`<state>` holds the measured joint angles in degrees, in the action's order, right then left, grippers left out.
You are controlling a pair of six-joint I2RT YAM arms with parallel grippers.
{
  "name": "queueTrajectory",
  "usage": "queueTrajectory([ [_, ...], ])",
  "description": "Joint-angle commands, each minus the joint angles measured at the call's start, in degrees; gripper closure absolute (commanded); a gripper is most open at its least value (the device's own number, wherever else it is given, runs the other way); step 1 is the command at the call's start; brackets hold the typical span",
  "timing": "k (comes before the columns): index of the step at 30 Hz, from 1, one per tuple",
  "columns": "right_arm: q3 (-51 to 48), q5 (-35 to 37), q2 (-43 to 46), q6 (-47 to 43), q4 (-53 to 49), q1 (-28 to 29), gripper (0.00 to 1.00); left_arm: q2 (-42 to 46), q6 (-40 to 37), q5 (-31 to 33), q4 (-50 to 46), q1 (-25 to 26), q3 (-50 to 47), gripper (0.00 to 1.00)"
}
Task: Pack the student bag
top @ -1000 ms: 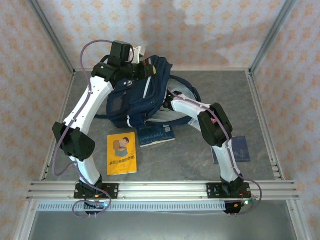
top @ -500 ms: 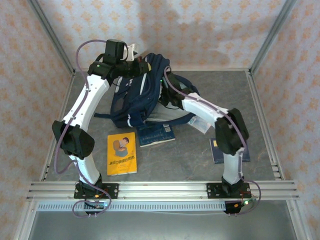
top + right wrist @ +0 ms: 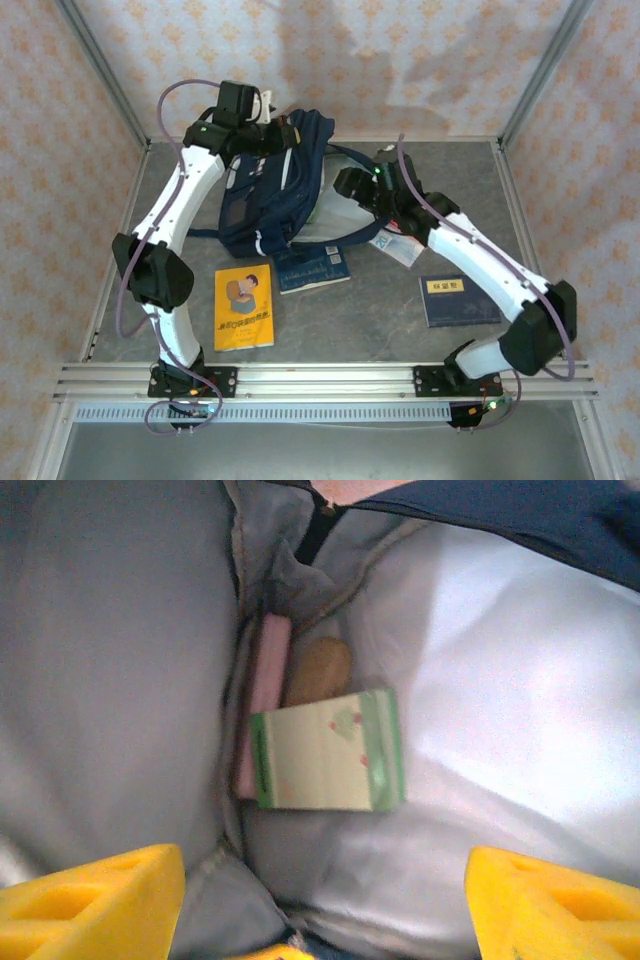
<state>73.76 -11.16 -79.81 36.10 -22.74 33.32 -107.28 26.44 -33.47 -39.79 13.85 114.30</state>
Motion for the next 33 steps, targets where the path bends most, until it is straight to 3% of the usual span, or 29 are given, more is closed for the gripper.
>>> queueTrajectory([
  [1,-0.7,4.1,4.6,-5.3,-9.0,-0.1,0.27,-1.5,-3.3,7.6,-0.1,-1.2,4.3,1.0],
  [5,-1.4,8.8,8.5,-8.1,-18.3,-0.1,0.28,-5.4,-4.1,10.9,-1.7,-1.6,6.9,1.0],
  [13,-5.7,5.3,11.7,-10.2,-24.8,-0.1,0.3,-12.2,-2.7,10.8,-1.4,-1.5,9.7,0.98],
  [16,-5.9,4.0,11.6,-11.0,-25.7,0.0,0.31,-14.4,-2.4,9.1,-0.4,-1.1,9.7,0.86],
  [19,-5.2,3.4,10.6,-12.2,-26.2,0.4,0.31,-14.8,-0.7,4.9,1.8,-1.0,8.9,0.68],
  [22,-4.3,2.0,9.6,-13.7,-26.4,0.7,0.31,-12.0,-2.0,5.7,1.1,-0.1,7.7,0.55],
  [28,-5.6,-0.6,9.4,-14.6,-23.1,2.5,0.31,-0.5,-2.8,8.7,-1.2,0.0,-0.8,0.5],
  [33,-7.0,-4.9,7.8,-14.1,-19.7,4.9,0.32,13.5,-0.6,15.6,-2.2,-0.1,-17.5,0.49],
])
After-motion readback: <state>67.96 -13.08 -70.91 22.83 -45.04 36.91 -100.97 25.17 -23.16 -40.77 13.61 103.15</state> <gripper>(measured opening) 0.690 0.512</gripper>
